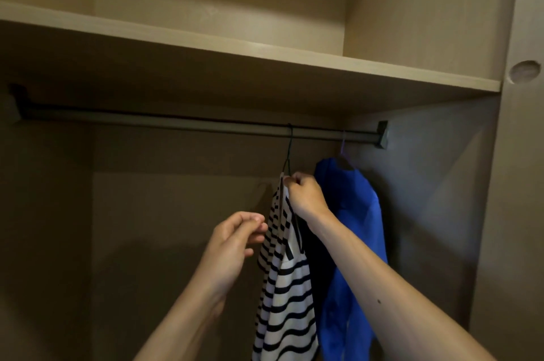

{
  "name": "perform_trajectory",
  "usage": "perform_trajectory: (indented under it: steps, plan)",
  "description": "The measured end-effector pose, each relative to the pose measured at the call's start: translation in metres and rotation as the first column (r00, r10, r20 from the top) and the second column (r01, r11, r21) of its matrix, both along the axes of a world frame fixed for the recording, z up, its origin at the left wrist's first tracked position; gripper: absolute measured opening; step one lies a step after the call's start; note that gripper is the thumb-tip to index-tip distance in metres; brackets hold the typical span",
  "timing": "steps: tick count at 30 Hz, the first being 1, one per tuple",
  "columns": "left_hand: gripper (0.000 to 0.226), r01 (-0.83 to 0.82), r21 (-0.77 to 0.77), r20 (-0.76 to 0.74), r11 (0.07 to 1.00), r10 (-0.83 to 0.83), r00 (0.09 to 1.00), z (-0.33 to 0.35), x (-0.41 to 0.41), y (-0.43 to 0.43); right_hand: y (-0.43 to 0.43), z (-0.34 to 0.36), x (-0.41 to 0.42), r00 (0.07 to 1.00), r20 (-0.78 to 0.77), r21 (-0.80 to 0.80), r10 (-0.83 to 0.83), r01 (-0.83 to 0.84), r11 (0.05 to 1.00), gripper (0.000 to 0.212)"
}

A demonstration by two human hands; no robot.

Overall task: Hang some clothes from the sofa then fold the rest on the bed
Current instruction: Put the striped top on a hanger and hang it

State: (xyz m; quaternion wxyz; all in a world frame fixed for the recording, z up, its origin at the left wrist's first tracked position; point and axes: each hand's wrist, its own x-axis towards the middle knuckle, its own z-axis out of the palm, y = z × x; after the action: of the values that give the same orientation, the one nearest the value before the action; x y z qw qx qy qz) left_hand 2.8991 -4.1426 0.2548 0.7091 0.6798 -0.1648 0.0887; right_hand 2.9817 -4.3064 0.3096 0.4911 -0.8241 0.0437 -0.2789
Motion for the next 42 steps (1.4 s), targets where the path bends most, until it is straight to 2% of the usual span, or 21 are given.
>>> perform_trajectory:
  steps: [4, 7, 10, 15, 21, 25, 28, 29, 31, 35, 39, 42]
  plan:
    - [0.022, -0.008, 0.019, -0.016, 1.000, 0.008, 1.000, -0.006, 0.000, -0.009, -0.005, -0.008, -0.002, 0.994, 0.004, -0.194, -0.110, 0.109, 0.975, 0.043]
    - [0.021, -0.024, 0.035, -0.019, 0.999, 0.025, 0.999, -0.010, -0.002, -0.016, -0.009, -0.010, -0.014, 0.985, 0.030, -0.330, -0.169, 0.170, 0.929, 0.040]
    - [0.022, -0.032, 0.047, -0.025, 0.998, 0.033, 0.999, -0.013, -0.008, -0.022, -0.011, -0.014, -0.022, 0.982, 0.061, -0.381, -0.181, 0.191, 0.905, 0.040]
    - [0.021, -0.066, 0.045, -0.038, 0.997, 0.067, 0.997, -0.016, -0.019, -0.029, -0.013, -0.024, -0.033, 0.986, 0.086, -0.347, -0.144, 0.165, 0.923, 0.044]
    - [0.020, -0.141, 0.031, -0.036, 0.990, 0.142, 0.989, -0.025, -0.047, -0.024, -0.014, -0.035, -0.069, 0.974, 0.211, -0.202, -0.088, 0.132, 0.971, 0.030]
    - [0.020, -0.214, 0.000, -0.023, 0.977, 0.214, 0.977, -0.039, -0.083, -0.007, 0.001, -0.052, -0.097, 0.951, 0.298, -0.136, 0.080, -0.041, 0.990, 0.020]
    - [0.017, -0.276, -0.032, -0.001, 0.961, 0.276, 0.961, -0.056, -0.118, 0.015, 0.028, -0.072, -0.114, 0.908, 0.324, -0.068, 0.266, -0.258, 0.964, 0.020]
    - [0.023, -0.298, -0.037, 0.009, 0.954, 0.298, 0.954, -0.060, -0.130, 0.021, 0.037, -0.079, -0.118, 0.892, 0.326, -0.041, 0.314, -0.319, 0.947, 0.022]
    - [0.033, -0.373, -0.066, 0.006, 0.925, 0.374, 0.927, -0.069, -0.155, 0.036, 0.060, -0.094, -0.127, 0.853, 0.316, -0.018, 0.416, -0.433, 0.901, 0.022]
    - [0.032, -0.525, -0.069, 0.015, 0.848, 0.527, 0.849, -0.084, -0.216, 0.071, 0.115, -0.119, -0.161, 0.768, 0.291, 0.015, 0.571, -0.600, 0.800, 0.014]
    - [0.031, -0.655, -0.083, 0.017, 0.751, 0.658, 0.753, -0.093, -0.283, 0.108, 0.176, -0.140, -0.212, 0.653, 0.257, 0.077, 0.712, -0.748, 0.659, 0.011]
    - [0.035, -0.757, -0.102, 0.015, 0.645, 0.762, 0.647, -0.105, -0.341, 0.138, 0.227, -0.157, -0.262, 0.546, 0.217, 0.112, 0.809, -0.837, 0.535, 0.015]
